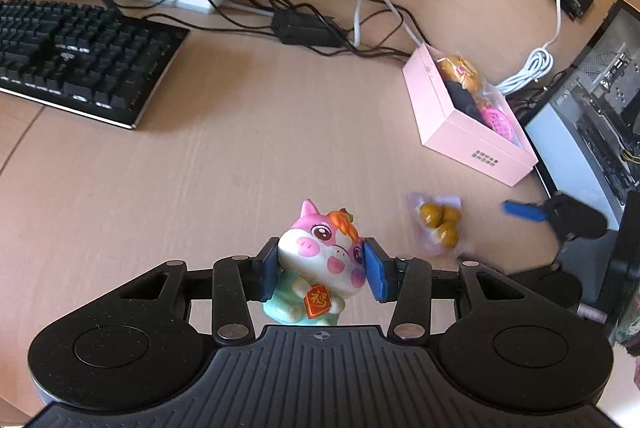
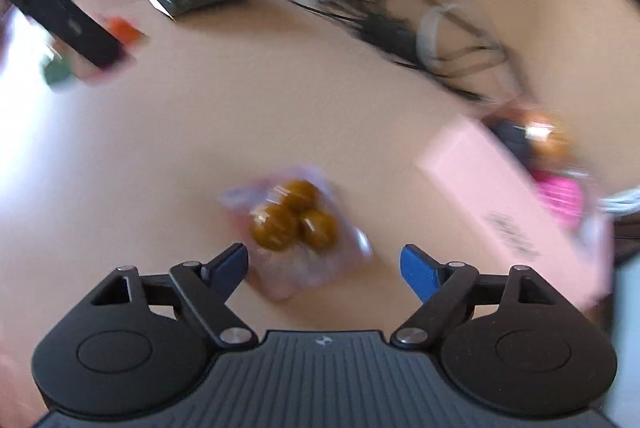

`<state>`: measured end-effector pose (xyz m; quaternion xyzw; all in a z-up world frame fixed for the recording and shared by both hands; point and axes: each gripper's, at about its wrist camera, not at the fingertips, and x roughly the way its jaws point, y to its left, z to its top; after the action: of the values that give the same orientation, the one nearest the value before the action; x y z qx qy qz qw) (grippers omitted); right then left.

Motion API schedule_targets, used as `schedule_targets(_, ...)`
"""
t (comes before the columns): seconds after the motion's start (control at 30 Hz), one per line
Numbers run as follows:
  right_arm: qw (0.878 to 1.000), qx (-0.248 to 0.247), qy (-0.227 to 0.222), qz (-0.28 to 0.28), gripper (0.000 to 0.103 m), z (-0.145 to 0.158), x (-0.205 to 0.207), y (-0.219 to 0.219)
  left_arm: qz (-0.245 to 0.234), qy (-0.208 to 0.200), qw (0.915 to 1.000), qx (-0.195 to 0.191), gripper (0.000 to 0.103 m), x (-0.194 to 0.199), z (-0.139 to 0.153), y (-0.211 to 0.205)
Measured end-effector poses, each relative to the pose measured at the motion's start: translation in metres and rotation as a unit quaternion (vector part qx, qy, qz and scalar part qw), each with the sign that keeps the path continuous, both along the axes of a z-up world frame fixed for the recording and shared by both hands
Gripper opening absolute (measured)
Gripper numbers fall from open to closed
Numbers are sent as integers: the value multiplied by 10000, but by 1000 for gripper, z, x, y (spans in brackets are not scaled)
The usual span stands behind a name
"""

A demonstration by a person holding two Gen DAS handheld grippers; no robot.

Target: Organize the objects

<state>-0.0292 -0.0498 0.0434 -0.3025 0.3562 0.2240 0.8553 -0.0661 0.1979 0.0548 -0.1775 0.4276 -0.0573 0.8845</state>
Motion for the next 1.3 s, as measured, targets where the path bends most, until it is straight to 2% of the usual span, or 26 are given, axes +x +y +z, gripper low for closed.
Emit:
schedule_targets(0.03, 9997, -120, -112, -203, 83, 0, 2, -10, -8, 16, 10000, -4, 48, 0, -1, -1)
schedule_targets(0.1, 9975, 27, -149, -687, 83, 6, 9, -28, -11, 63, 10000, -8, 48, 1, -4, -1)
schedule_targets(0.17, 9896, 652, 81, -1281, 84, 15, 18, -44, 0, 125, 9999, -35, 48, 5, -7, -1)
schedule_targets(0.27, 9714, 1527, 481, -1755, 95, 19, 25, -54, -13, 158, 9999, -51, 48, 11, -9, -3)
schedule_targets(0.3, 9647, 1732, 558, -1902, 99, 17, 27, -52, -32, 146, 9999, -57, 48, 12, -9, -4)
schedule_targets(0.37, 9575, 1962, 580, -2033, 99, 11, 28, -43, -77, 127, 9999, -55, 48, 13, -8, -9)
schedule_targets(0.5, 9617, 1979, 333, -1867, 101, 0, 28, -15, -121, 208, 9997, 1, 48, 13, -11, -16)
schedule_targets(0.67, 9642, 1900, 386, -1807, 101, -17, 47, -1, -189, 291, 9993, 144, 48, 12, -13, -22)
schedule_targets(0.7, 9624, 1928, 443, -1861, 100, -20, 50, -2, -187, 295, 9993, 162, 48, 12, -12, -22)
schedule_targets(0.73, 9624, 1941, 421, -1851, 91, -19, 49, -3, -180, 300, 9992, 174, 48, 12, -12, -22)
schedule_targets(0.8, 9672, 1887, 442, -1641, 78, -14, 44, -3, -161, 337, 9991, 201, 48, 13, -12, -25)
schedule_targets(0.87, 9689, 1924, 601, -1434, 78, -8, 36, -6, -170, 376, 9989, 235, 48, 14, -11, -30)
schedule_targets(1.03, 9764, 1772, 516, -1123, 78, 16, 5, -20, -509, 451, 9973, 290, 48, 17, -4, -50)
schedule_targets(1.2, 9744, 1840, 470, -1205, 78, 51, -22, -58, -1051, 540, 9926, 281, 48, 27, -2, -76)
schedule_targets(1.3, 9731, 1807, 278, -1400, 78, 67, -34, -80, -1228, 457, 9909, 314, 48, 38, 6, -94)
